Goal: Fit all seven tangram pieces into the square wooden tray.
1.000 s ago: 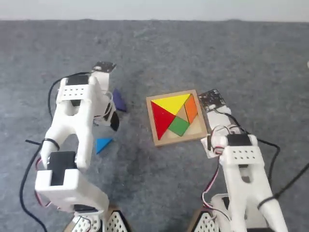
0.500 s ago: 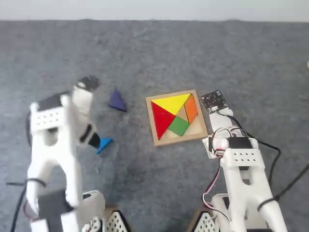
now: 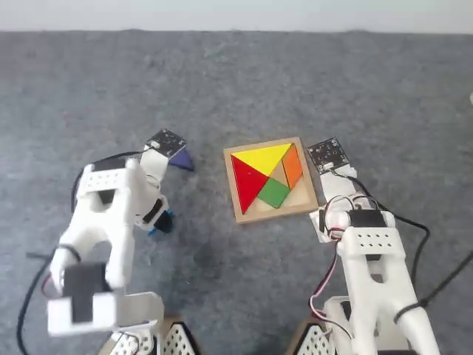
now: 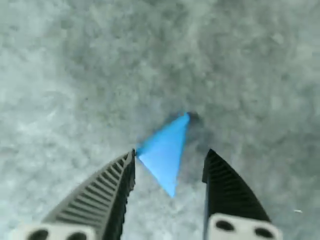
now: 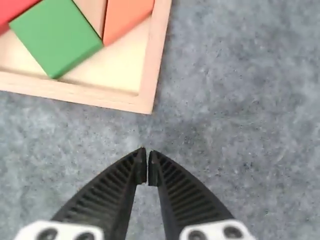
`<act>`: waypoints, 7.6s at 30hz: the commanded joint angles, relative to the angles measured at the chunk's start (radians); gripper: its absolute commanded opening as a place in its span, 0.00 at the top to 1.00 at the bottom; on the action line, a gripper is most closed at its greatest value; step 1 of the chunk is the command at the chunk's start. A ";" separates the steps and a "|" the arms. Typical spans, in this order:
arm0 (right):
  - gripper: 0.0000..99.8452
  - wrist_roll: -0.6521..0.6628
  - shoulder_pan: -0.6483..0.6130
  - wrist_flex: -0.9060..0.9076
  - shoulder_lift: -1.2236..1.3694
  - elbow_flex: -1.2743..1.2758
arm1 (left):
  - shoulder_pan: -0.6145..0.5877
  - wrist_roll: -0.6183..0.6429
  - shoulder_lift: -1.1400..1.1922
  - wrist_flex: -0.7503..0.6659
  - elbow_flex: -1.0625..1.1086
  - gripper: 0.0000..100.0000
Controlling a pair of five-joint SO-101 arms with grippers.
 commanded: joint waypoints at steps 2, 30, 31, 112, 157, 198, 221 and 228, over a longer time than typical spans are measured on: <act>0.99 0.005 0.015 -0.013 -0.035 -0.008 | 0.000 0.017 0.041 -0.011 -0.051 0.78; 0.99 0.002 0.015 -0.016 -0.035 -0.008 | 0.009 0.020 0.038 -0.003 -0.030 0.85; 0.99 0.002 0.015 -0.016 -0.035 -0.008 | 0.009 0.020 0.037 0.018 -0.047 0.85; 0.99 -0.023 0.070 -0.010 -0.045 -0.012 | 0.358 0.078 -0.035 0.405 -0.475 0.98; 0.99 -0.026 0.610 0.048 -0.047 -0.120 | 0.769 -0.015 0.399 0.209 -0.702 0.86; 0.99 -0.028 0.441 -0.027 -0.045 -0.021 | 0.101 0.640 0.798 0.414 -1.357 0.81; 0.99 -0.025 0.438 -0.028 -0.045 -0.015 | 0.115 0.525 1.089 0.623 -1.546 0.91; 0.99 -0.026 0.418 -0.051 -0.036 -0.014 | 0.143 0.445 0.908 0.620 -1.283 0.96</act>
